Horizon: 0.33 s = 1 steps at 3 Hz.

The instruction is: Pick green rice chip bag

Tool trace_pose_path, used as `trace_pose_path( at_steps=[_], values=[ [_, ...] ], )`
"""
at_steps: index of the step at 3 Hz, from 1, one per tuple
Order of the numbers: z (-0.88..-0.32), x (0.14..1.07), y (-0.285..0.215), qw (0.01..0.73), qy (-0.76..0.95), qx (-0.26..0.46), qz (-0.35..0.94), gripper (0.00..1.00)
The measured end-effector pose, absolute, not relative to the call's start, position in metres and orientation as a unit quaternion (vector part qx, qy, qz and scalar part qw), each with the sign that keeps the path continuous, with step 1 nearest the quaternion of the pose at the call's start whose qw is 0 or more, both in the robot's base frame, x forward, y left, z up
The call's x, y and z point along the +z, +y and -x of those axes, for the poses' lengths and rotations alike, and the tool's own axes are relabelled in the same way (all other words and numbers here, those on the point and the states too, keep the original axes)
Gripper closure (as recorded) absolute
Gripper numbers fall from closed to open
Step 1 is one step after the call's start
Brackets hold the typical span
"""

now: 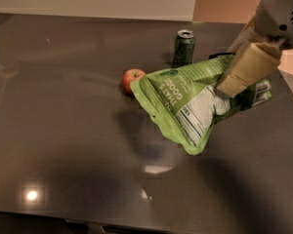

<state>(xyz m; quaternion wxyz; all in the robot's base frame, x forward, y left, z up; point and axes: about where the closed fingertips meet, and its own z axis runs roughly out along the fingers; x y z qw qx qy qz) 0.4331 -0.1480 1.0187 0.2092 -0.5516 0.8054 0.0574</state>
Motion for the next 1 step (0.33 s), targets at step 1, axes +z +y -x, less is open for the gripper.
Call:
trace_pose_path(
  at_steps=[1],
  values=[
    [-0.4331,1.0187,-0.148,0.209,0.805,0.057,0.552,1.0]
  ],
)
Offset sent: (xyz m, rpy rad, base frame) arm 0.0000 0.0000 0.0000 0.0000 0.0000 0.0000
